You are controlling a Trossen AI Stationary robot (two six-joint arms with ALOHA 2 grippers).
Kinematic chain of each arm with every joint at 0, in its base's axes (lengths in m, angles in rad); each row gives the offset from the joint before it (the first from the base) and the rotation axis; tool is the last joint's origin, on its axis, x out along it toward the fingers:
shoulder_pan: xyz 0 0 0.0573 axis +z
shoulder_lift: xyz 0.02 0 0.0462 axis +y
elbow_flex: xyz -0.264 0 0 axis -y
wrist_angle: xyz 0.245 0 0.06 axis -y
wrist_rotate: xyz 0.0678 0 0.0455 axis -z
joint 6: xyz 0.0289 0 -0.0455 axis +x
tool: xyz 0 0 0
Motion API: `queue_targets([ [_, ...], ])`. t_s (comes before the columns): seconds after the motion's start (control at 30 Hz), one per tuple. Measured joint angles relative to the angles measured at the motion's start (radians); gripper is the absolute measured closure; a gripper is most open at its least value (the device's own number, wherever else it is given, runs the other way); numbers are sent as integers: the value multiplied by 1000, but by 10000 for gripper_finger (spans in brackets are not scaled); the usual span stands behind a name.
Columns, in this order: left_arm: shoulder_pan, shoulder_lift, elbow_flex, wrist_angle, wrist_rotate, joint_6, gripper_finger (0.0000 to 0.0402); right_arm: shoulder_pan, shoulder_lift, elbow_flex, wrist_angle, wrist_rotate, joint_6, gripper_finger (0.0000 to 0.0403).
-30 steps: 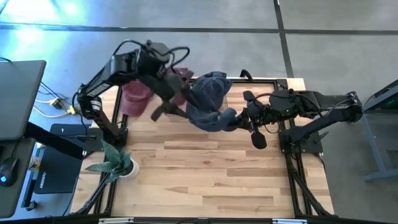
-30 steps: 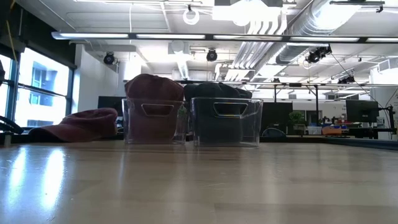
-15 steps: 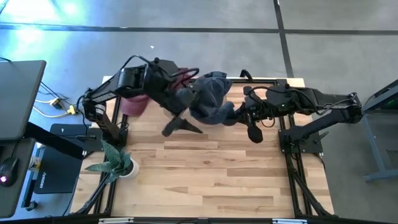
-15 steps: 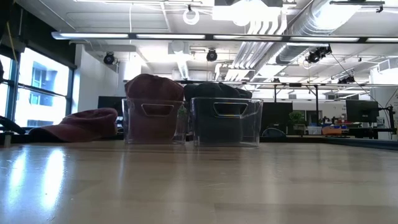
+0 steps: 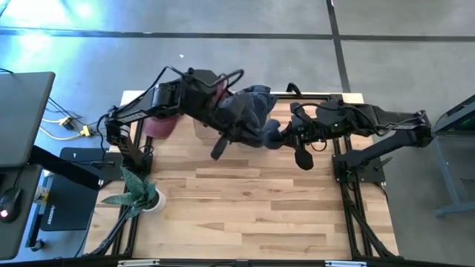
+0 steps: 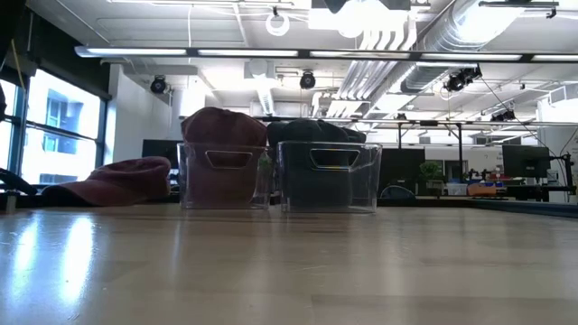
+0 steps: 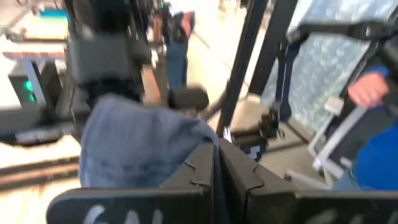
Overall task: Pick & Place hat
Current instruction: Put the blue cap into the right bin
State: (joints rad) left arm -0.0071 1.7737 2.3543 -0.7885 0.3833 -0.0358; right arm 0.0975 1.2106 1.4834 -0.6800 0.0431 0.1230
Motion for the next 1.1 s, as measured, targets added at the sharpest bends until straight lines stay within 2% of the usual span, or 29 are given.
queue_targets([
  [0.2, 0, -11, 2, 70, 9, -14, 370, 1, 0, 0, 19, -27, -10, 395],
  [0.27, 1, -11, 2, 89, 47, -14, 358, 1, 0, 0, 37, -43, -11, 394],
  [0.5, 45, -17, 1, 214, 186, -11, 269, 2, -19, 0, 49, -173, -13, 397],
  [0.63, 110, -80, 2, 220, 148, -10, 228, 30, -56, 0, 45, -250, -27, 397],
  [0.8, 200, -181, 5, 20, 12, 20, 220, 59, -121, 0, 80, -289, -65, 397],
  [0.9, 241, -202, 3, -131, -77, 57, 229, 62, -172, -50, 230, -327, -85, 397],
  [0.97, 254, -202, -1, -209, -72, 59, 237, 61, -206, -113, 402, -367, -99, 397],
  [1.1, 260, -199, -50, -202, 111, 67, 256, 49, -243, -250, 724, -406, -108, 397],
])
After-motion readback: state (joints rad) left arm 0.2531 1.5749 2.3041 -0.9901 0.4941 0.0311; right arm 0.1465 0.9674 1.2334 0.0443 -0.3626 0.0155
